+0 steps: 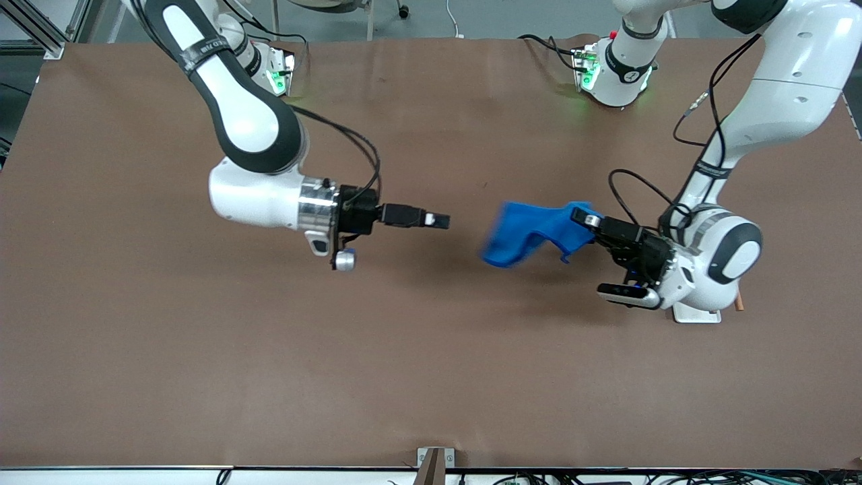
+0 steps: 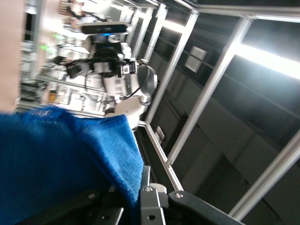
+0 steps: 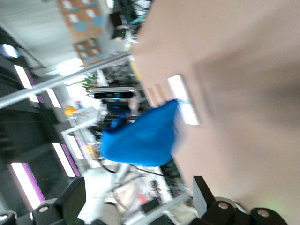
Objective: Right arm passes towel to left arm to hang
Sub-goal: 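Carry the towel with the left gripper over the dowel rack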
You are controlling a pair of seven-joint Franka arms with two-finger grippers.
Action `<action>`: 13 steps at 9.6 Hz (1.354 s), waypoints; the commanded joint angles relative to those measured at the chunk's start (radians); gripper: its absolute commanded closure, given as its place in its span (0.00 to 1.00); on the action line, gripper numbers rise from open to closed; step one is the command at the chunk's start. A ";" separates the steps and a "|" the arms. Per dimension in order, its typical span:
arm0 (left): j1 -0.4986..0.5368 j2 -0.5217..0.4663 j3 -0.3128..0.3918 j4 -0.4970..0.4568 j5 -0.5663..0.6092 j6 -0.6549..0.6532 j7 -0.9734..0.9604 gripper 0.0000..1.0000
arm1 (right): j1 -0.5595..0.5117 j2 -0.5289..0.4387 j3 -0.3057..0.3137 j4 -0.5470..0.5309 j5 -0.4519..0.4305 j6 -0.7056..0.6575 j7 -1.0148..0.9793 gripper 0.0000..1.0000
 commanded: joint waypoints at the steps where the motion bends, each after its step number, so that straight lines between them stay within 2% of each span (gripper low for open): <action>1: -0.008 -0.075 0.040 -0.013 0.119 0.103 -0.110 1.00 | -0.117 -0.052 0.009 -0.030 -0.311 -0.126 0.152 0.00; 3: -0.007 -0.170 0.051 -0.011 0.260 0.203 -0.287 1.00 | -0.240 -0.105 0.004 -0.027 -0.662 -0.237 0.217 0.00; 4: -0.007 -0.230 0.051 -0.013 0.356 0.249 -0.366 1.00 | -0.271 -0.133 -0.025 -0.026 -0.806 -0.269 0.217 0.00; 5: -0.005 -0.272 0.051 -0.007 0.450 0.274 -0.440 1.00 | -0.270 -0.158 -0.101 -0.018 -0.931 -0.278 0.211 0.00; 7: -0.005 -0.347 0.052 -0.005 0.657 0.317 -0.571 1.00 | -0.270 -0.208 -0.189 -0.011 -1.178 -0.280 0.175 0.00; 8: -0.005 -0.376 0.052 -0.005 0.776 0.335 -0.612 1.00 | -0.267 -0.234 -0.250 -0.007 -1.215 -0.307 0.132 0.00; 10: -0.007 -0.414 0.051 -0.005 0.990 0.355 -0.704 1.00 | -0.233 -0.317 -0.377 0.011 -1.217 -0.396 0.008 0.00; 11: -0.002 -0.427 0.051 -0.013 1.049 0.355 -0.747 1.00 | -0.218 -0.368 -0.420 0.014 -1.217 -0.450 -0.002 0.00; 12: 0.000 -0.430 0.051 -0.013 1.146 0.354 -0.789 1.00 | -0.217 -0.402 -0.433 0.028 -1.231 -0.519 -0.013 0.00; 13: 0.000 -0.427 0.051 -0.016 1.246 0.355 -0.798 1.00 | -0.217 -0.414 -0.432 0.075 -1.283 -0.606 -0.026 0.00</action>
